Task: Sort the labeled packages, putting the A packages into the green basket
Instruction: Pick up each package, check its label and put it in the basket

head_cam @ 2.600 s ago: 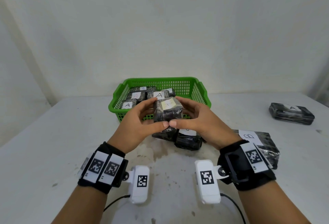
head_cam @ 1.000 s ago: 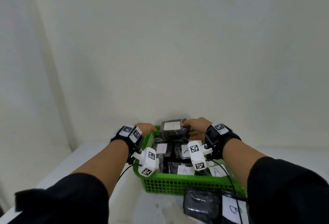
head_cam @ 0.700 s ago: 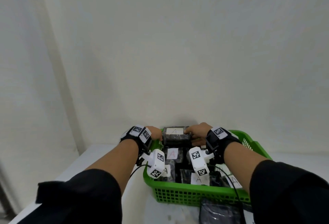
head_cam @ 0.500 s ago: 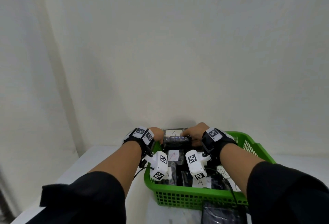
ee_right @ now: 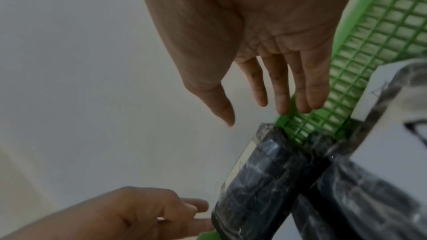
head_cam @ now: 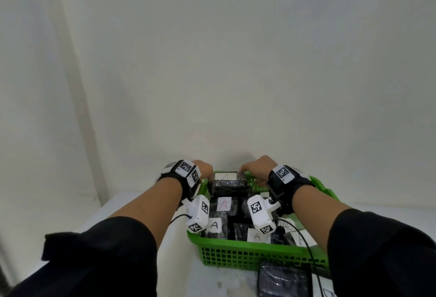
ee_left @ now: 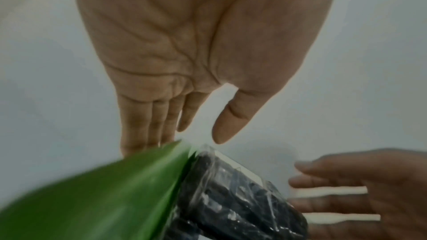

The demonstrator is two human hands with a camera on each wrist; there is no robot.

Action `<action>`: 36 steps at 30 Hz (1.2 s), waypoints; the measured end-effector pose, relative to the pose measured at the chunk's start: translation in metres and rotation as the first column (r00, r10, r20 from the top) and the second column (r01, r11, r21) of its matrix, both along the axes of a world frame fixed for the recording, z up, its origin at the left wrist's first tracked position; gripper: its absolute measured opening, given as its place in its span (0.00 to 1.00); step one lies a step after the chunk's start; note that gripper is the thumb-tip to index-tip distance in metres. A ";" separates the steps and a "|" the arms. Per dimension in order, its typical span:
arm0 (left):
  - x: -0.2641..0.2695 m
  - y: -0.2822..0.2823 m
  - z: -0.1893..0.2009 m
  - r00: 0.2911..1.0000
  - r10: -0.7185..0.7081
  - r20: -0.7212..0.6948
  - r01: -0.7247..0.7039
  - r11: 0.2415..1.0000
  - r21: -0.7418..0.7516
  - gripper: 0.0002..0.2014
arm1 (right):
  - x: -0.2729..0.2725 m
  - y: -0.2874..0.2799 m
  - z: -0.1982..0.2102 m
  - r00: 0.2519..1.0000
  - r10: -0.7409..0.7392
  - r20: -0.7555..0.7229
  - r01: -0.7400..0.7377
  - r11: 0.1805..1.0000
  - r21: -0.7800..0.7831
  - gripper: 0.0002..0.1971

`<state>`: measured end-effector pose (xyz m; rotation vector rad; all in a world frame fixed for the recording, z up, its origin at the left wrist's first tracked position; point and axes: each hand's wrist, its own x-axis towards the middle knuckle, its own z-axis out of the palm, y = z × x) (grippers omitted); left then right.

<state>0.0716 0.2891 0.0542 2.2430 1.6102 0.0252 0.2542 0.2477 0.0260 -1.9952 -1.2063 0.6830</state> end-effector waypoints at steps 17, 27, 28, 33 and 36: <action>0.005 -0.146 0.023 0.922 -0.386 0.025 0.362 0.885 0.292 0.39 | 0.003 -0.171 0.035 0.865 0.083 0.495 -0.120 0.992 0.045 0.46; 0.013 -0.224 -0.028 0.833 -0.554 0.001 0.529 0.796 0.293 0.42 | 0.016 -0.266 -0.007 0.882 0.127 0.454 -0.140 0.990 -0.004 0.46; 0.014 -0.230 -0.033 0.821 -0.571 0.002 0.545 0.785 0.294 0.42 | 0.019 -0.272 -0.013 0.883 0.122 0.453 -0.133 0.991 -0.007 0.46; 0.026 -0.249 -0.054 0.761 -0.646 0.061 0.593 0.731 0.339 0.40 | 0.029 -0.299 -0.034 0.903 0.107 0.415 -0.113 0.994 -0.009 0.45; 0.029 -0.255 -0.064 0.761 -0.648 0.036 0.602 0.725 0.335 0.39 | 0.028 -0.309 -0.043 0.889 0.111 0.444 -0.119 0.993 -0.011 0.46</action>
